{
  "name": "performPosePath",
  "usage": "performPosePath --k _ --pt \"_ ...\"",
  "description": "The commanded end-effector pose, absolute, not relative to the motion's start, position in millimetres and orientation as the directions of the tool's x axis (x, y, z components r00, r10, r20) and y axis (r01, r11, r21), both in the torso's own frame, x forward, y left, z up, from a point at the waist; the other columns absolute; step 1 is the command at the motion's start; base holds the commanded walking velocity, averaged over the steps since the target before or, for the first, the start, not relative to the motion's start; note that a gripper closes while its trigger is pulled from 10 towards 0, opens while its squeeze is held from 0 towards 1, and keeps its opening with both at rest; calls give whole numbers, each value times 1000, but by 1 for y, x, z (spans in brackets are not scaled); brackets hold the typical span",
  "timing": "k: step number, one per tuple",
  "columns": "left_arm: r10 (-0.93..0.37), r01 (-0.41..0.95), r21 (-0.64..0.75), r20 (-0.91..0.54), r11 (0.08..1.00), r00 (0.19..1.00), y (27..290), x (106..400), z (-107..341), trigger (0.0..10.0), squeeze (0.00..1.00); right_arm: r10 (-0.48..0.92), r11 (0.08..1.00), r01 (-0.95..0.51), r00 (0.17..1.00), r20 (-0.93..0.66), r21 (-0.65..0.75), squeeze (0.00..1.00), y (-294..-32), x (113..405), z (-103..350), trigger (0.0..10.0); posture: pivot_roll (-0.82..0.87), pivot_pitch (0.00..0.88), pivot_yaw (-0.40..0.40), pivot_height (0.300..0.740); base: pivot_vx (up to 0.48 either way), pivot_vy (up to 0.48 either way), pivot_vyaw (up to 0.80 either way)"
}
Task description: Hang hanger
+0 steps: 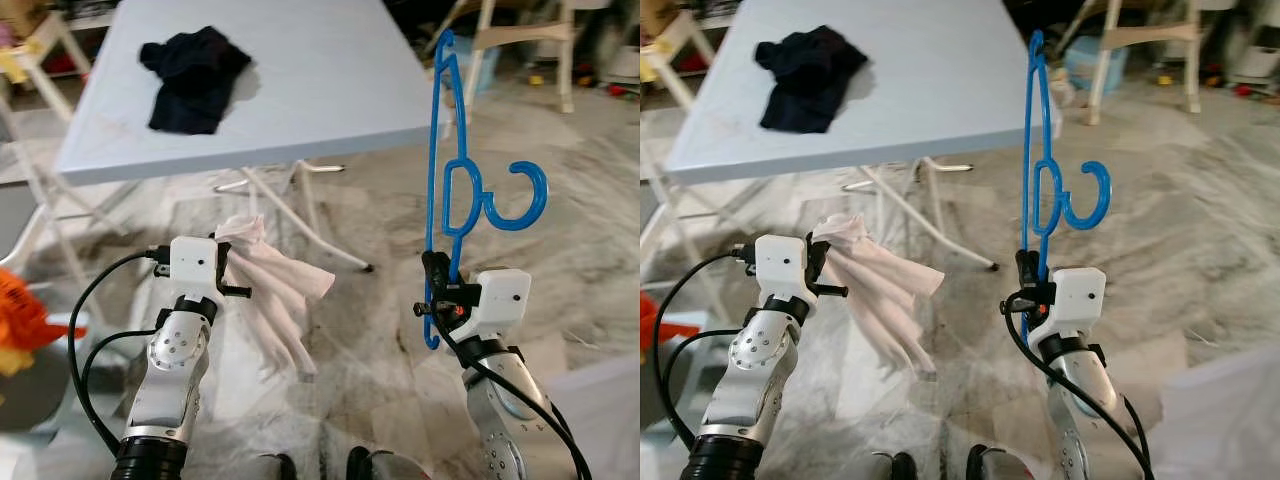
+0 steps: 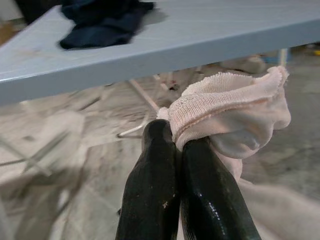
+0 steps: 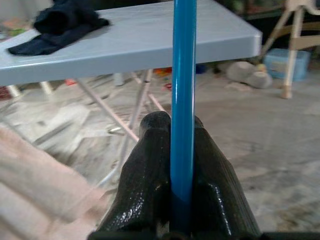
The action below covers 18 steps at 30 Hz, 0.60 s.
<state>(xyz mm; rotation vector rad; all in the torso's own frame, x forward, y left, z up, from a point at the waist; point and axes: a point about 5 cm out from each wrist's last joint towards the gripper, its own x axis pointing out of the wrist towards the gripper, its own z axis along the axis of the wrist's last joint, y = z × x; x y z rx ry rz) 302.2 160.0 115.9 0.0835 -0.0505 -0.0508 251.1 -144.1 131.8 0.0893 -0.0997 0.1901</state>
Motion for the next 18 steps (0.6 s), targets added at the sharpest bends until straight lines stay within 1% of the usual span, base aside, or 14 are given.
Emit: performPosePath --k 1,7,16,18 --pt "-35 28 92 75 995 997 165 302 123 10000 0 214 970 -226 968 132 84 0 -137 250 136 10000 -77 192 66 740 0 0 625" --pt "-49 43 79 75 996 996 165 303 123 10000 0 217 969 -230 967 133 91 0 -136 249 136 10000 -80 194 71 740 0 0 577" --pt "-68 63 71 73 995 995 164 306 125 10000 0 218 969 -231 967 132 89 0 -135 248 135 10000 -85 186 78 740 0 0 0" --pt "-77 72 69 75 995 994 163 306 125 10000 0 219 969 -232 966 134 88 0 -135 248 135 10000 -86 184 78 740 247 0 0"
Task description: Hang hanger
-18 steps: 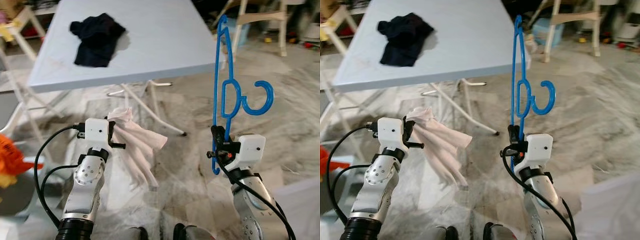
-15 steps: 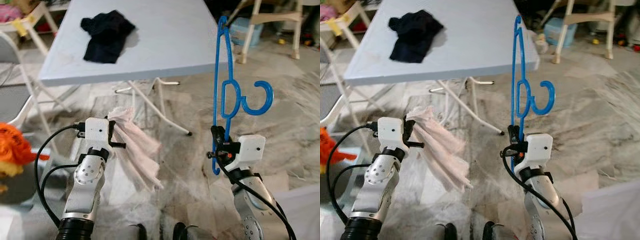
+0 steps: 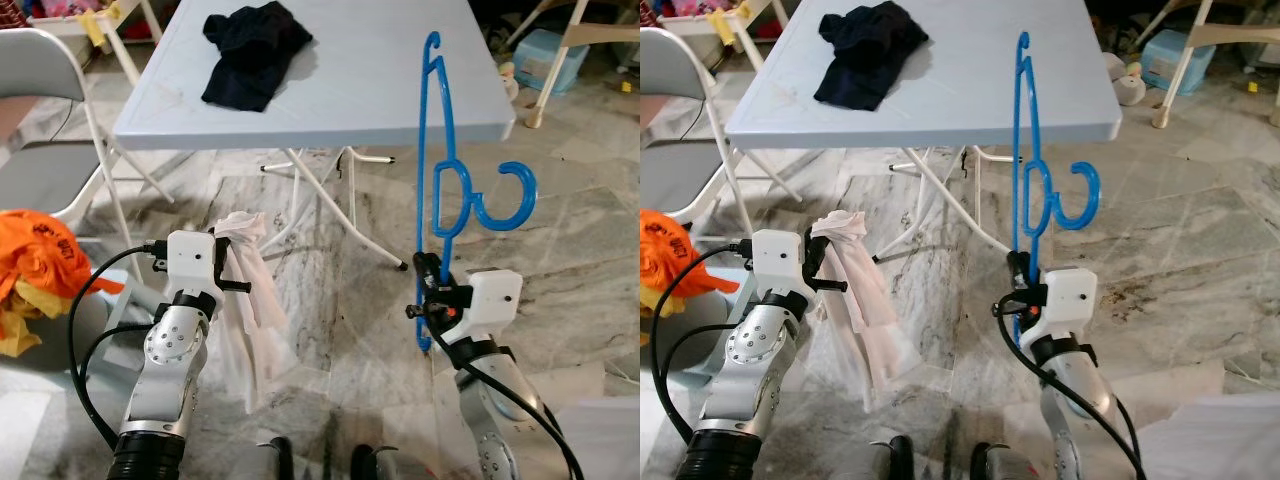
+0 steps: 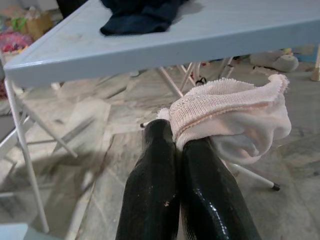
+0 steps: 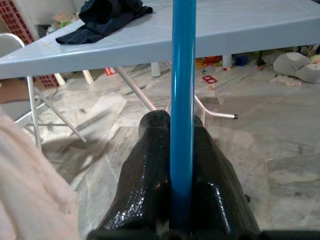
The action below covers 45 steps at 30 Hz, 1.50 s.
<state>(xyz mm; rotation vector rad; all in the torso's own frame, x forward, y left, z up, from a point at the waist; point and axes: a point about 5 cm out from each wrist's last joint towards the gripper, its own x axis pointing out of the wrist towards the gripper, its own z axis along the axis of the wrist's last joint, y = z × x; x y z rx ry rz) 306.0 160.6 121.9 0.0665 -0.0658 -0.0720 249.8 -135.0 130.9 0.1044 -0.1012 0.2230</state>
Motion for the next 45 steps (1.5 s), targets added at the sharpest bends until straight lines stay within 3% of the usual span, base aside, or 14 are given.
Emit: performPosePath --k 1,29,33,45 --pt "-79 73 69 76 995 994 163 306 125 10000 0 220 969 -232 966 135 88 0 -135 248 135 10000 -86 183 77 740 285 0 0" --pt "-142 128 74 229 989 963 146 314 168 10000 0 241 965 -253 958 154 65 0 -135 249 140 10000 -83 180 67 740 351 103 0" --pt "-176 145 125 294 981 939 142 311 184 10000 0 237 964 -253 957 167 77 0 -135 248 142 10000 -79 178 68 740 381 60 0" --pt "-143 115 113 284 987 948 151 312 186 10000 0 240 963 -256 957 160 83 0 -134 249 140 10000 -66 184 72 740 386 140 0"
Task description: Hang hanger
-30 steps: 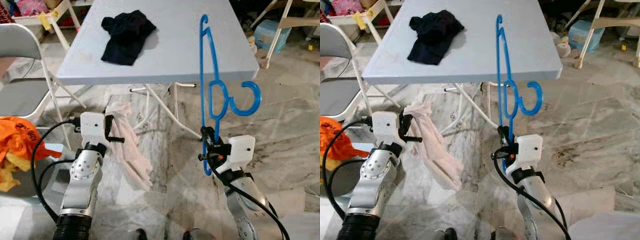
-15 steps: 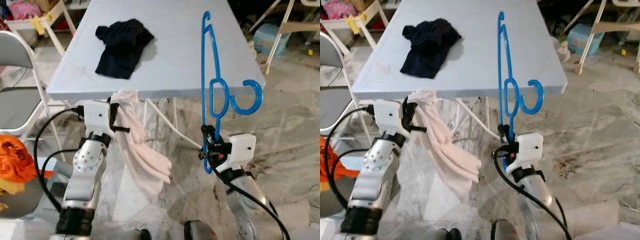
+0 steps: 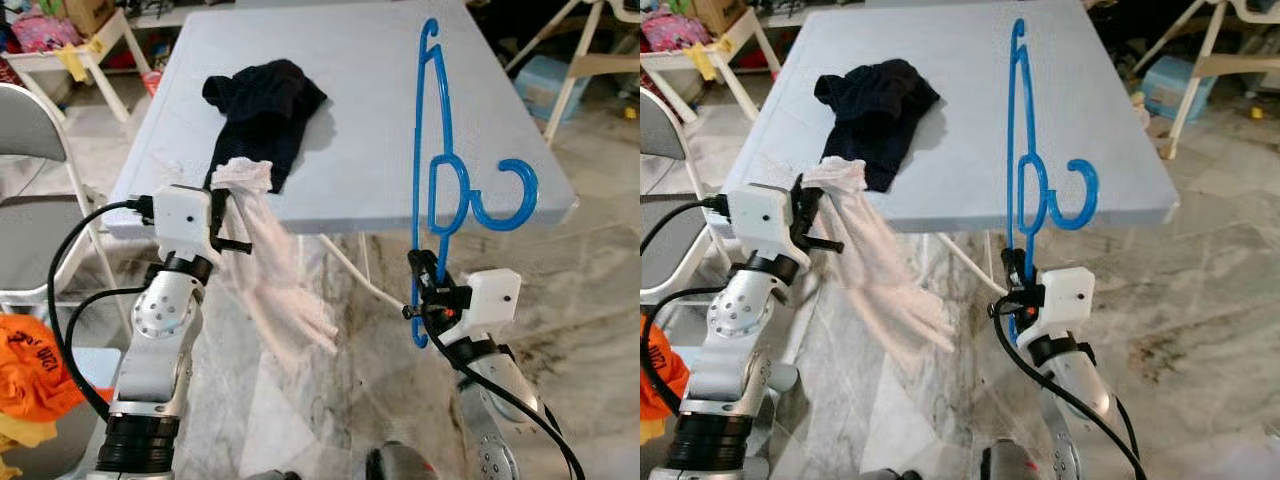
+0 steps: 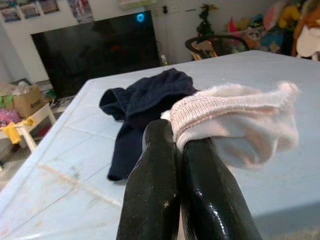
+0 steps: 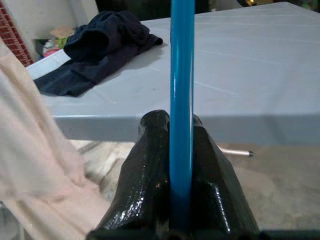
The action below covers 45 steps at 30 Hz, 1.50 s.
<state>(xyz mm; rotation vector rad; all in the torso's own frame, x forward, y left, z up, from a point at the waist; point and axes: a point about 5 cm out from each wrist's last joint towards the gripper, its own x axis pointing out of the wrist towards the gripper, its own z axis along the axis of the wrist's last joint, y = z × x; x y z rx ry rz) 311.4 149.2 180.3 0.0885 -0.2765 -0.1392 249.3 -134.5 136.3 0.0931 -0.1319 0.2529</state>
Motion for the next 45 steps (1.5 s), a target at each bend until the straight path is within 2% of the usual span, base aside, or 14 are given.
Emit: performPosePath --k 1,13,32,40,45 --pt "-143 115 113 284 987 948 151 312 186 10000 0 240 963 -256 957 160 83 0 -134 249 140 10000 -66 184 72 740 394 240 0" --pt "-126 106 79 322 991 938 148 326 202 10000 0 238 964 -255 955 178 80 0 -133 251 143 10000 -74 176 74 740 411 60 0" --pt "-142 132 50 328 990 934 142 331 205 10000 0 241 965 -255 954 177 66 0 -133 251 139 10000 -74 169 77 740 453 0 0" --pt "-181 155 98 376 983 909 140 332 217 10000 0 245 964 -258 955 170 61 0 -132 249 138 10000 -77 175 73 740 0 0 0" --pt "-179 123 157 425 980 887 148 346 240 10000 0 238 966 -252 957 167 63 0 -132 247 136 10000 -81 185 82 740 0 0 0"
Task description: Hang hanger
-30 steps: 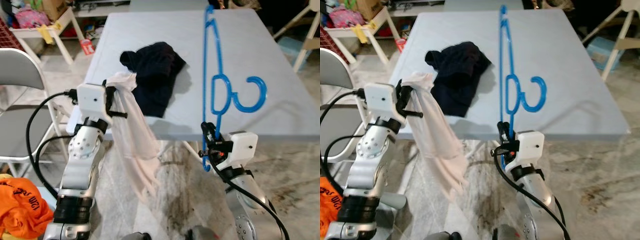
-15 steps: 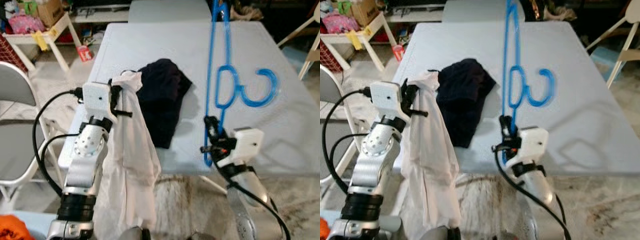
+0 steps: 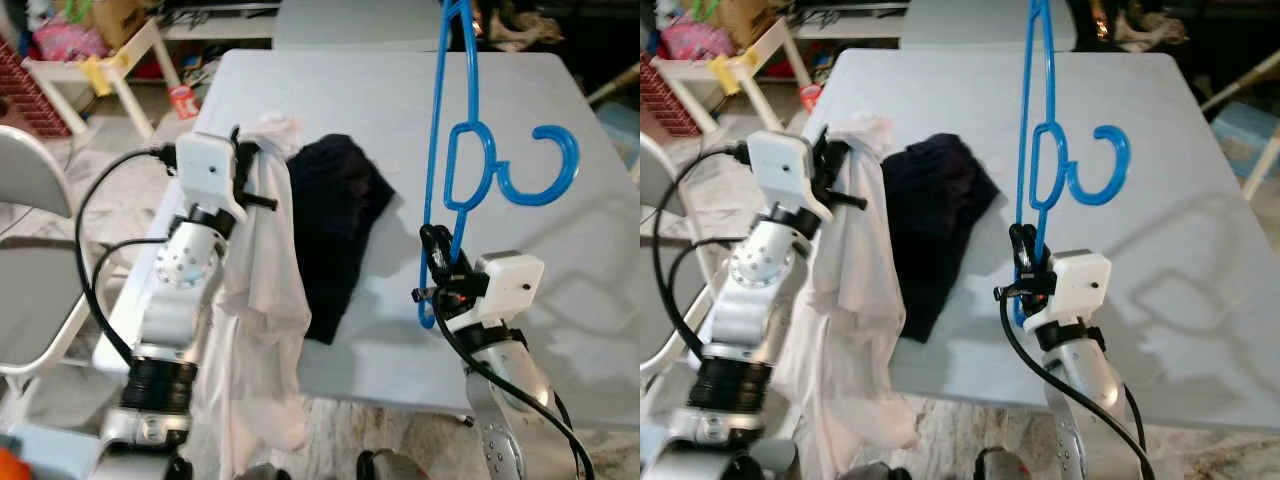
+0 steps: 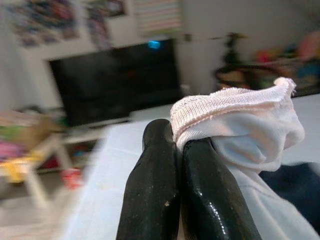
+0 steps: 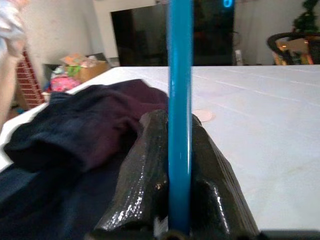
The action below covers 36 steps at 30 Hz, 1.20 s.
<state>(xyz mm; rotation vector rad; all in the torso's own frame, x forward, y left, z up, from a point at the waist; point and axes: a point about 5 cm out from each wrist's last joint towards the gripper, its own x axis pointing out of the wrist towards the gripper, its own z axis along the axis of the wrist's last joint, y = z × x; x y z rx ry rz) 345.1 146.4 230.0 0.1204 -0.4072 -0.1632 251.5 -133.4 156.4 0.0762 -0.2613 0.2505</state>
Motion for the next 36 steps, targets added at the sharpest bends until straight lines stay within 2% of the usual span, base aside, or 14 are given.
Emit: performPosePath --k 1,13,16,19,22,23,24,25,26,27,28,30,33,36 --pt "-180 120 163 432 979 884 150 349 245 10000 0 237 966 -250 958 164 64 0 -132 247 136 10000 -83 188 82 740 0 0 0" --pt "-229 121 227 541 966 810 148 397 335 10000 0 232 968 -243 962 144 62 0 -134 241 134 10000 -98 219 75 740 0 0 0" --pt "-257 130 256 568 958 782 140 401 360 10000 0 235 967 -245 962 142 63 0 -133 241 134 10000 -96 217 70 740 0 0 0" --pt "-291 81 338 634 938 717 128 398 410 10000 0 248 964 -259 958 142 64 0 -129 243 134 10000 -91 215 61 740 0 0 0" --pt "-251 43 306 684 951 685 128 392 439 10000 0 253 962 -264 957 144 63 0 -128 244 135 10000 -91 215 60 740 0 0 0" --pt "-220 16 279 721 960 657 128 386 456 10000 0 255 962 -266 956 145 63 0 -128 244 136 10000 -91 215 60 740 0 0 0" --pt "-158 -66 236 807 969 569 129 370 492 10000 0 254 962 -265 956 148 61 0 -128 244 136 10000 -109 217 65 740 0 0 0" --pt "-158 -66 236 807 969 569 129 370 492 10000 0 254 962 -265 956 148 61 0 -128 244 136 10000 -109 217 65 740 0 0 0" --pt "-136 -99 220 837 970 530 129 363 504 10000 0 252 963 -264 956 149 61 0 -128 244 137 10000 -109 217 65 740 0 0 0" --pt "-113 -207 216 901 954 419 130 347 524 10000 0 243 965 -255 958 150 62 0 -128 243 137 10000 -123 224 74 740 0 0 0" --pt "-113 -207 216 901 954 419 130 347 524 10000 0 243 965 -255 958 150 62 0 -128 243 137 10000 -123 224 74 740 0 0 0" --pt "-98 -284 202 935 937 341 134 338 532 10000 0 235 967 -247 961 147 65 0 -128 241 136 10000 -128 226 83 740 0 0 0" --pt "-92 -288 203 930 936 357 140 345 519 10000 0 226 968 -238 963 143 73 0 -127 238 134 10000 -129 226 89 740 0 0 0" --pt "-140 -243 294 854 924 500 142 374 463 10000 0 224 968 -237 964 142 77 0 -125 238 133 10000 -129 225 92 740 0 0 0"
